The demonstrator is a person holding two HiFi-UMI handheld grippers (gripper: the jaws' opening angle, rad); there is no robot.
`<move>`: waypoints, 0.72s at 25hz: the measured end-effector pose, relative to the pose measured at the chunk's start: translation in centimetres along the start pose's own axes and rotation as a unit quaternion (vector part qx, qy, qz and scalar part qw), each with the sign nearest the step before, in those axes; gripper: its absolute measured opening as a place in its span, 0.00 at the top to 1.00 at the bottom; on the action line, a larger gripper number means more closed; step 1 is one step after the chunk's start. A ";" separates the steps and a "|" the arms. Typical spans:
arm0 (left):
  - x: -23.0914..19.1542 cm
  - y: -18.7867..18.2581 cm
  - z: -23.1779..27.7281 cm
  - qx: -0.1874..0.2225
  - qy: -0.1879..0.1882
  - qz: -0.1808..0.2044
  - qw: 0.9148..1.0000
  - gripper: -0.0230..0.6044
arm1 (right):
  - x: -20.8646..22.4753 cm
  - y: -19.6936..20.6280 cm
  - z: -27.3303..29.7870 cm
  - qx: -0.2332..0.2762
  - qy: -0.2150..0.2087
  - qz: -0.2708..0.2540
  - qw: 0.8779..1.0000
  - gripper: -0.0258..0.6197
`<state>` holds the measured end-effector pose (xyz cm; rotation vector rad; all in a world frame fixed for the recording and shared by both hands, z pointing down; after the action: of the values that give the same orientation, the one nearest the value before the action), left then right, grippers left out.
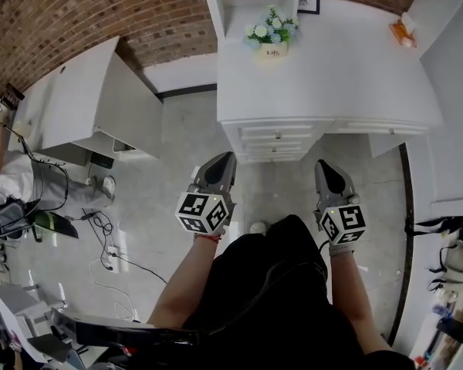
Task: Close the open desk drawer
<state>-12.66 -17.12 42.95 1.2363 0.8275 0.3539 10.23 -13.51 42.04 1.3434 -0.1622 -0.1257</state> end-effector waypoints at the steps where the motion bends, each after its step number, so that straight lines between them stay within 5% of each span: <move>1: 0.0 -0.2 -0.1 0.002 -0.002 0.001 1.000 0.96 | 0.0 -0.2 -0.1 0.002 -0.001 0.000 1.000 0.96; 18: 4.9 -0.2 -1.9 0.017 -0.034 -0.001 0.999 0.96 | 1.0 -1.5 -4.1 0.001 -0.046 -0.008 0.999 0.96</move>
<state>-10.79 -12.75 40.81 1.2716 0.7792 0.2959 11.99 -10.07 39.72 1.3409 -0.2283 -0.2009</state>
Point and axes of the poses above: the fingertips, and each gripper's own axes: z forward along the fingers, x to its right, y out of its underside, the point moved 2 cm from there along -z, backward along the fingers, and after that the axes turned 12 degrees about y, right-handed, at the moved point
